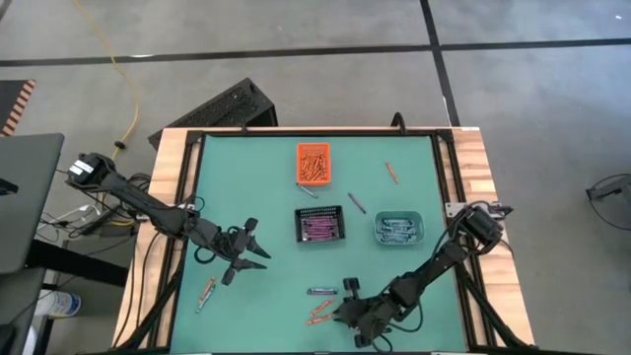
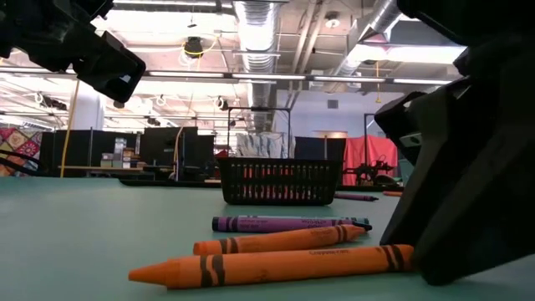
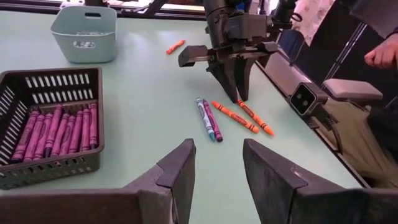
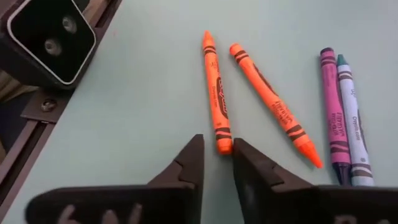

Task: Sort crayons
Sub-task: Put the orange crayon into the orange bin

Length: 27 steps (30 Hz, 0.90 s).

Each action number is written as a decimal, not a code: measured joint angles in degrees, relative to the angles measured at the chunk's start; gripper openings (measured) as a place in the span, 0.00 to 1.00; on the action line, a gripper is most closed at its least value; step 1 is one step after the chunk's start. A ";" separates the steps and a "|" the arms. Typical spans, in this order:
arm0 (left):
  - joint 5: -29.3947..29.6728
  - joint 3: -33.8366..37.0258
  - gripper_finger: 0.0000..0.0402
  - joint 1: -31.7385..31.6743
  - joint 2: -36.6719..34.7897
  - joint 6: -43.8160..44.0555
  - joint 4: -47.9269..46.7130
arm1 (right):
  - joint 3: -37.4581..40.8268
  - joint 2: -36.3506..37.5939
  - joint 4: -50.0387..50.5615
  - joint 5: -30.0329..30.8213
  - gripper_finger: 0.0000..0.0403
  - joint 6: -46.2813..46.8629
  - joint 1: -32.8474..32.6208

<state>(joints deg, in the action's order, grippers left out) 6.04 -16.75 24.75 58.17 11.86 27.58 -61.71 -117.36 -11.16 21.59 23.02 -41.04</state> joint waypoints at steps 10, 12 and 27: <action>-0.02 0.00 0.31 0.00 0.00 -0.02 -0.73 | 0.00 0.00 -0.07 -1.41 0.17 0.54 2.12; -0.02 0.00 0.31 0.00 0.00 -0.02 -1.57 | 0.00 0.02 0.07 -1.82 0.16 0.60 2.25; 0.36 0.00 0.31 0.00 0.02 0.21 -1.08 | 0.14 8.59 5.26 -4.75 0.01 -3.90 2.32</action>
<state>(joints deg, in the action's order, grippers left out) 6.40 -16.75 24.75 58.19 12.07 26.49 -61.57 -108.77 -5.90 16.84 19.12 -38.72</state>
